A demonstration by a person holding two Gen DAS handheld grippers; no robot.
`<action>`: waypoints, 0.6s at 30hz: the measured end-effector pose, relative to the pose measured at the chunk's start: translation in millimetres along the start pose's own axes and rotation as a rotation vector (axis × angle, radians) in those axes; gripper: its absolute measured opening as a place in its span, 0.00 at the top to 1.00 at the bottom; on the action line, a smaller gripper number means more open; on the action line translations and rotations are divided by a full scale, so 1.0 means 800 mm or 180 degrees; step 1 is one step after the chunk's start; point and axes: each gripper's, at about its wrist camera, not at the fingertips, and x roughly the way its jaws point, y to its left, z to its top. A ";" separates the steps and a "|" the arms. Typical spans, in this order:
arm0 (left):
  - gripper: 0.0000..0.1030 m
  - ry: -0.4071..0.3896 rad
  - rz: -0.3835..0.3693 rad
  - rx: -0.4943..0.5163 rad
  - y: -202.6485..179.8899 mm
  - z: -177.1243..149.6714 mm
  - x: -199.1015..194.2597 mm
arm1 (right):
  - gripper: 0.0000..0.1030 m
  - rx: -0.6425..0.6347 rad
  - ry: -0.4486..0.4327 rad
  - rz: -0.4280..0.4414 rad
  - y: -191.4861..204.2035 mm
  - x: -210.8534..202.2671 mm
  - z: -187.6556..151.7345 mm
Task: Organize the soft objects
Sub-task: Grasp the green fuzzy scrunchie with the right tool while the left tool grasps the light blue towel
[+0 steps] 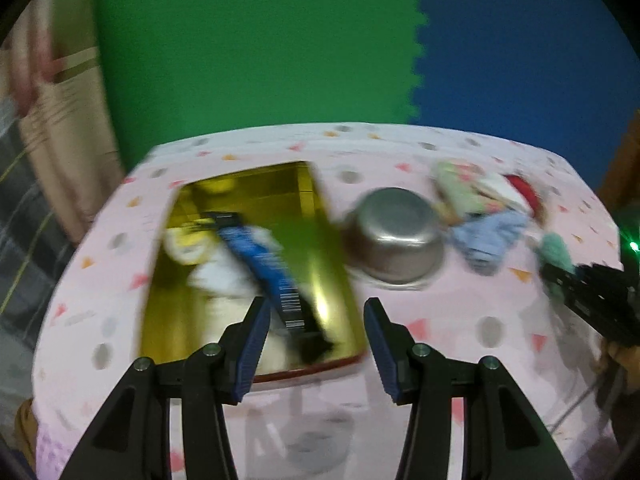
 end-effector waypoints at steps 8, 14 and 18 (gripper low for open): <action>0.52 0.0204 -0.0435 0.0437 -0.101 0.019 0.044 | 0.85 0.0305 0.0004 -0.0112 -0.060 0.006 -0.008; 0.51 0.0291 -0.0794 0.0688 -0.154 0.036 0.074 | 0.84 0.0326 0.0010 -0.0018 -0.063 0.010 -0.009; 0.51 0.0373 -0.0846 0.0790 -0.178 0.047 0.098 | 0.84 0.0363 -0.0001 0.0025 -0.064 0.008 -0.011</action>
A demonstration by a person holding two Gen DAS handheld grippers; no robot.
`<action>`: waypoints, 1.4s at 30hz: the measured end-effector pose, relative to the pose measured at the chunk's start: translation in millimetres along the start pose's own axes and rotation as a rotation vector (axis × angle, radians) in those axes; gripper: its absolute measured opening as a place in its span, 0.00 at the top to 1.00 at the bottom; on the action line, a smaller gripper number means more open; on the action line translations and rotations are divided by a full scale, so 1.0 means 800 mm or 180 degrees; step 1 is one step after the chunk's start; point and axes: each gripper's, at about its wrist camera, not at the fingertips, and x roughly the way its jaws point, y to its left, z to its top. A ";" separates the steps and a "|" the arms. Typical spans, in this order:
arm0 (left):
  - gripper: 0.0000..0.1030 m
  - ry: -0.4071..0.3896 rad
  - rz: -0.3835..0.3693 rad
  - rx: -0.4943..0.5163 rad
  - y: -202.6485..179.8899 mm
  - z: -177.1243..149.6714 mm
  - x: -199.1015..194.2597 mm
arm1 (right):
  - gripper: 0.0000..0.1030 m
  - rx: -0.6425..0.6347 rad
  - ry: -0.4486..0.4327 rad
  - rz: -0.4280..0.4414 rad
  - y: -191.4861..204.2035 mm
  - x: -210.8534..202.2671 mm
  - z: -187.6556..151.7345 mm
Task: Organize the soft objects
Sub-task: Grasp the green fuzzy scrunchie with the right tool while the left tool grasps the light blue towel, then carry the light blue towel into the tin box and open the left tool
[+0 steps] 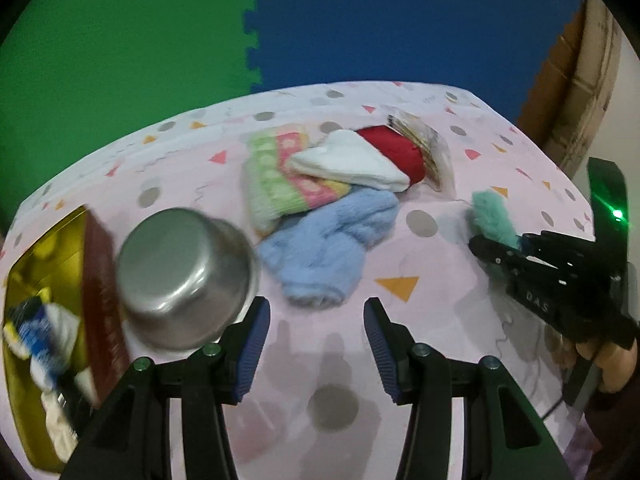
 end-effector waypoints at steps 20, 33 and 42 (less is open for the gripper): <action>0.46 0.0108 0.0270 0.0081 -0.012 0.028 0.075 | 0.83 0.0024 0.0011 0.0082 -0.004 0.002 0.000; 0.81 0.0184 0.0060 0.0108 -0.025 0.005 0.035 | 0.82 0.0006 0.0013 0.0087 -0.003 0.002 0.000; 0.81 0.0111 -0.0024 0.0105 -0.029 -0.021 -0.016 | 0.81 -0.0006 0.0013 0.0088 -0.002 0.002 -0.001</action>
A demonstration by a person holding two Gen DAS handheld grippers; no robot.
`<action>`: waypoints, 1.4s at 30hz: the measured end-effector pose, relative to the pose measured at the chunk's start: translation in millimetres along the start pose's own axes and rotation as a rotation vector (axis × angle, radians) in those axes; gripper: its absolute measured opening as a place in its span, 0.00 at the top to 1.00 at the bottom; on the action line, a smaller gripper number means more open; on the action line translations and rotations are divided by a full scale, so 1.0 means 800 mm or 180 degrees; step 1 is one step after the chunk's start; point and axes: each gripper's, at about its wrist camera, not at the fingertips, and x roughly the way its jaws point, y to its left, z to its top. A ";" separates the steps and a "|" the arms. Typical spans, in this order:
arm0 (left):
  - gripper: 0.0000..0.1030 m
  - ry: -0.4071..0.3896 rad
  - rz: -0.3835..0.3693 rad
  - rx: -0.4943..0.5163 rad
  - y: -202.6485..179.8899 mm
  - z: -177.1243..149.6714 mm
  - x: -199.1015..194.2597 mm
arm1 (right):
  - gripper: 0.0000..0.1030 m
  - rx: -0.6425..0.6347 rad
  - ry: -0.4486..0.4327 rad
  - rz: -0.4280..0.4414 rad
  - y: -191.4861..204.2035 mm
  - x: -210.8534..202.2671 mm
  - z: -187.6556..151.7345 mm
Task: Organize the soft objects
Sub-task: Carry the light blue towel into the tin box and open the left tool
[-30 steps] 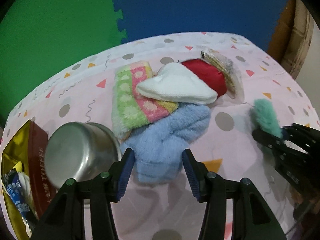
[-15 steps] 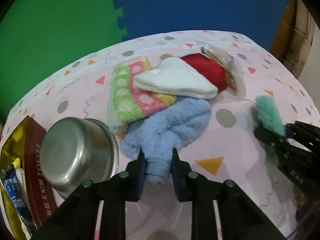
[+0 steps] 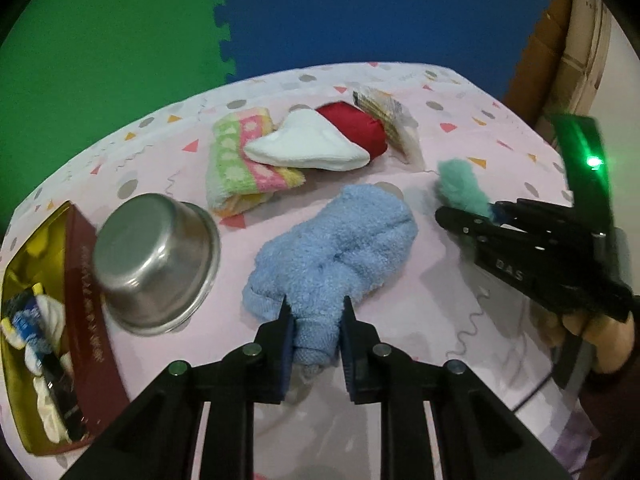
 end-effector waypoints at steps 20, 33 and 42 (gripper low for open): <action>0.81 -0.0365 0.0573 -0.0944 0.141 -0.017 -0.115 | 0.79 -0.0022 0.0002 -0.0002 0.002 0.000 0.000; 0.81 -0.0410 0.1227 -0.1388 0.271 -0.028 -0.137 | 0.78 -0.0022 0.0001 -0.0005 0.002 0.000 0.000; 0.81 -0.0233 0.1256 -0.1593 0.330 -0.023 -0.104 | 0.77 -0.0026 0.0001 -0.0005 0.001 0.000 -0.001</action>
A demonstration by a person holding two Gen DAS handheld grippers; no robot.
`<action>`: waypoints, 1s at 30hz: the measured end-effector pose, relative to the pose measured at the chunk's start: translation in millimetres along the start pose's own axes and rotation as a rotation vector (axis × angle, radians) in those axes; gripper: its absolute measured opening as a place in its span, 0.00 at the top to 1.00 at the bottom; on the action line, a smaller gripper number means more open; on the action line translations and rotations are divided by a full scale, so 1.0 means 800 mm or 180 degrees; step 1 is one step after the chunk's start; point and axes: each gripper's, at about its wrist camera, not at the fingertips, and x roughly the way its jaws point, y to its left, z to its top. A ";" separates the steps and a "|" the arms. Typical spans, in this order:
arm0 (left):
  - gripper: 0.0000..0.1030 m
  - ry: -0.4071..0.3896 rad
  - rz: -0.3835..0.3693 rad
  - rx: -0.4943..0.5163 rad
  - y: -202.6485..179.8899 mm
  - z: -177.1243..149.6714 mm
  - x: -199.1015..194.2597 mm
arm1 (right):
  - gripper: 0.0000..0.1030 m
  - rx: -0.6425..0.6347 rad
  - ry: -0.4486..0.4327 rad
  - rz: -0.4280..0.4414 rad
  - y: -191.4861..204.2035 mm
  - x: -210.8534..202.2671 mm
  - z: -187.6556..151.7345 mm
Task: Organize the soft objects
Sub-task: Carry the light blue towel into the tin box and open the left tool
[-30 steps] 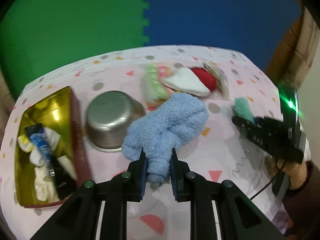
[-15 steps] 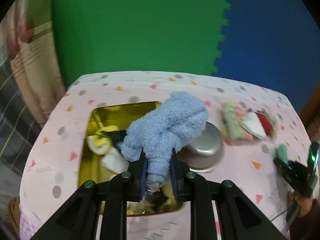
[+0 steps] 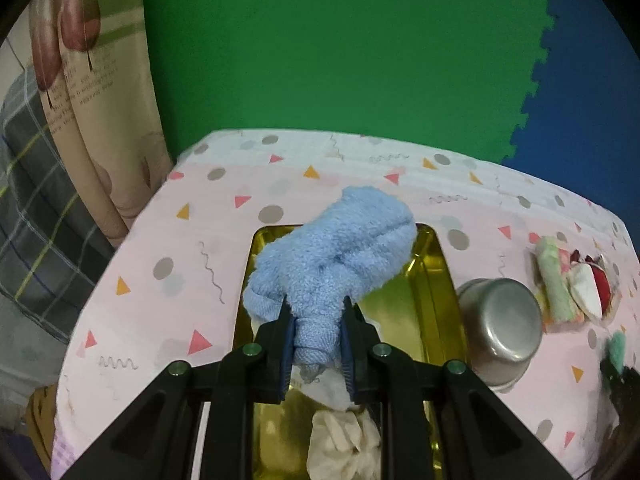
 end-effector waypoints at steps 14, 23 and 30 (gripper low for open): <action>0.80 0.0168 0.0157 0.0103 -0.002 0.003 0.049 | 0.75 -0.0006 0.0001 -0.0010 0.001 0.000 0.000; 0.70 0.0219 0.0266 0.0138 -0.005 0.000 0.054 | 0.73 -0.0027 0.0003 -0.0016 0.003 0.000 0.000; 0.65 0.0227 0.0177 0.0080 0.000 -0.001 0.041 | 0.72 -0.0038 0.0004 -0.0020 0.005 0.000 0.000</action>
